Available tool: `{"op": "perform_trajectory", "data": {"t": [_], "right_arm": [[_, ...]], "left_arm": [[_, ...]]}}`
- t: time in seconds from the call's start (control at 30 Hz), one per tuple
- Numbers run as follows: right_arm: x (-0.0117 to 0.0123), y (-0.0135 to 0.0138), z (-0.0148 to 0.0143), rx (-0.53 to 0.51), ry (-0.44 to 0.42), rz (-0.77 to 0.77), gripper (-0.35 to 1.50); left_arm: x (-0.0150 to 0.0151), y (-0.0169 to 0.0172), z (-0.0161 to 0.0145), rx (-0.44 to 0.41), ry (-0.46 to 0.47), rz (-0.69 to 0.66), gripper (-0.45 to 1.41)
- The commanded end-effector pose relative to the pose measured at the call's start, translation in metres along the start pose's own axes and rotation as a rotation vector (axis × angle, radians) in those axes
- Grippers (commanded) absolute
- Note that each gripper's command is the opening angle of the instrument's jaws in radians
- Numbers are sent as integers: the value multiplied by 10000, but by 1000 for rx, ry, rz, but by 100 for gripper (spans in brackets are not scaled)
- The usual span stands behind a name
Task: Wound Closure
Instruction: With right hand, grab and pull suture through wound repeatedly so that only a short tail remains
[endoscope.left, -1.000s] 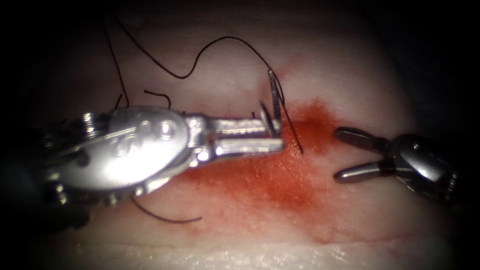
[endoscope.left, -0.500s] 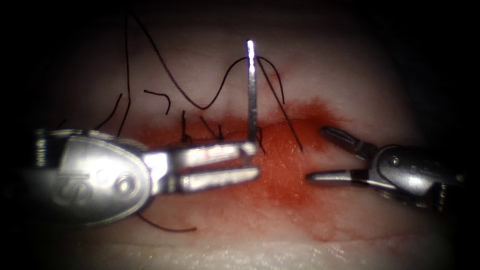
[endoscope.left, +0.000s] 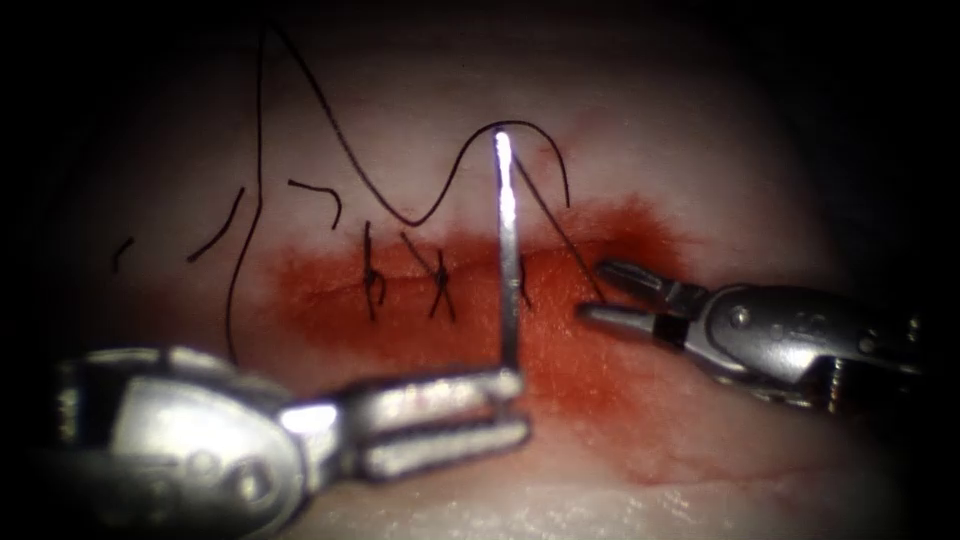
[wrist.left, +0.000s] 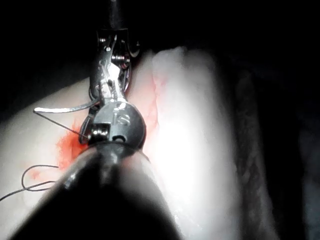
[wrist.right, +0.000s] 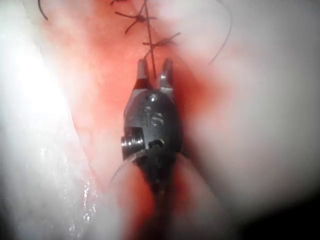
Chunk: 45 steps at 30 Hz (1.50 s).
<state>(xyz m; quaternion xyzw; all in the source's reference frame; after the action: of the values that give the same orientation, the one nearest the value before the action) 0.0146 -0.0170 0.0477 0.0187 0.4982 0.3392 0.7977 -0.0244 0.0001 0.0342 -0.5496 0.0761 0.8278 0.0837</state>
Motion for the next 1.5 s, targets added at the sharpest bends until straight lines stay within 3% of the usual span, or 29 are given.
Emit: {"op": "perform_trajectory", "data": {"t": [0.03, 0.27, 0.47, 0.67, 0.83, 1.0, 1.03, 1.13, 1.2, 1.5], "right_arm": [[-6, -5, 5, -17, -11, 5, -35], [-5, -14, -11, -7, -71, 78, -35], [3, -43, -21, 7, -70, 86, -35], [27, -75, -32, 35, -101, 102, -35], [49, -103, -36, 83, -90, 26, -35], [59, -108, -37, 110, -78, -113, -35], [60, -103, -37, 112, -82, -122, -11], [61, -85, -40, 110, -65, -158, 83], [59, -72, -41, 97, -38, -191, 111], [45, -28, -35, 42, -38, -294, 115]], "left_arm": [[-4, 2, 7, 0, 0, 1, -45], [-13, 20, -1, 0, -3, 10, -45], [-25, 45, -3, 7, -9, -15, -45], [-28, 62, -7, 5, -22, -46, -45], [-20, 62, -17, 1, -25, -63, -45], [-10, 57, -33, 3, -41, -74, -45], [-8, 54, -37, 2, -48, -78, -45], [-6, 42, -51, 26, -51, -93, -45], [-8, 33, -60, 48, -52, -104, -45], [-26, 6, -85, 126, -85, -132, -45]]}}
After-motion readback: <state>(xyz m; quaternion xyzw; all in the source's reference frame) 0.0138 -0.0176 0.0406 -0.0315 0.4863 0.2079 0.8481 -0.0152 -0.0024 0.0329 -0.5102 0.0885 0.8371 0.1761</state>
